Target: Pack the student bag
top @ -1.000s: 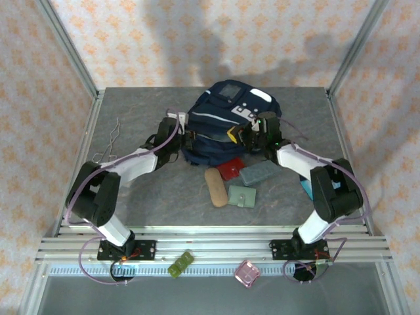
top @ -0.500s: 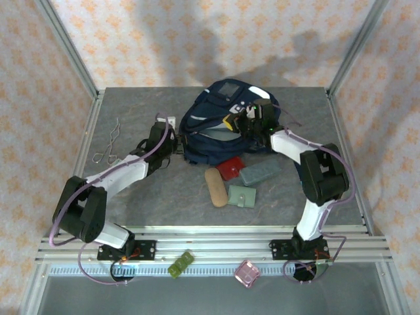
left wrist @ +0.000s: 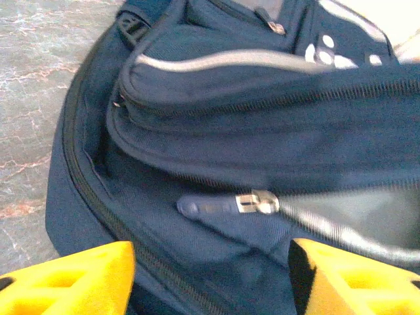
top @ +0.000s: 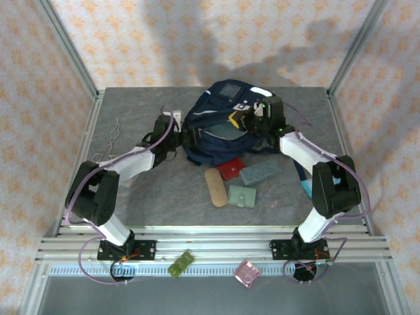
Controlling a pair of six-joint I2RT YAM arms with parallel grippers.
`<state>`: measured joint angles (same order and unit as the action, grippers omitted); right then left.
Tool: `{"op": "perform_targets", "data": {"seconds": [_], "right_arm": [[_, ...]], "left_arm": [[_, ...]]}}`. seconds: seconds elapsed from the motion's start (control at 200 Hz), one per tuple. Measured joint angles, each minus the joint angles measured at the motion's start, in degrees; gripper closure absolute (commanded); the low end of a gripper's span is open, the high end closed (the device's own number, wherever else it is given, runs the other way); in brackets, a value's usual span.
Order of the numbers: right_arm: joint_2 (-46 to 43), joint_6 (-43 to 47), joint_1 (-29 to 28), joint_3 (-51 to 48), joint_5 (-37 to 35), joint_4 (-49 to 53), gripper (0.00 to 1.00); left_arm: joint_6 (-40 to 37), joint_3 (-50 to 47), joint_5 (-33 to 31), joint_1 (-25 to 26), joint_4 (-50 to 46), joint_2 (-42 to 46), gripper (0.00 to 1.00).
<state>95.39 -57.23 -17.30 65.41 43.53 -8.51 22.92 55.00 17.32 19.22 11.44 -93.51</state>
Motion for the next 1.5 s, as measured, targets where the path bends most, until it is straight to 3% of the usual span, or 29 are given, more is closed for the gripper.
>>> {"op": "perform_targets", "data": {"seconds": [0.165, 0.646, 0.746, 0.821, 0.866, 0.966, 1.271, 1.502], "right_arm": [[-1.57, 0.92, 0.0, -3.8, 0.79, -0.35, 1.0], [-3.54, 5.07, -0.79, -12.24, 1.51, -2.34, 1.0], [-3.54, 5.33, -0.92, -12.37, 1.49, -2.67, 1.0], [-3.54, 5.55, -0.92, -12.37, 1.49, -2.86, 1.0], [-3.54, 5.7, -0.92, -12.37, 1.49, -2.86, 1.0], [-3.54, 5.9, -0.9, -12.37, 1.38, -2.91, 1.0], [-3.54, 7.02, -0.9, -12.59, 1.07, -2.71, 1.0], [-2.32, 8.92, -0.96, -11.15, 2.45, -0.17, 1.0]], "left_arm": [[3.1, 4.39, -1.57, -2.14, 0.68, -4.09, 0.27], [7.28, 25.94, -0.68, -2.36, -8.55, -25.33, 0.3], [8.11, 27.41, 0.0, -2.36, -9.2, -26.97, 0.39], [8.87, 27.69, 0.66, -2.47, -9.14, -27.45, 0.58], [10.32, 27.87, 0.83, -2.6, -9.11, -27.85, 0.75], [11.67, 27.96, 1.84, -3.28, -9.09, -28.68, 0.97], [12.5, 26.47, 1.88, -3.48, -7.56, -27.71, 1.0], [13.29, 14.71, -0.85, -4.52, -3.04, -17.27, 1.0]]}}
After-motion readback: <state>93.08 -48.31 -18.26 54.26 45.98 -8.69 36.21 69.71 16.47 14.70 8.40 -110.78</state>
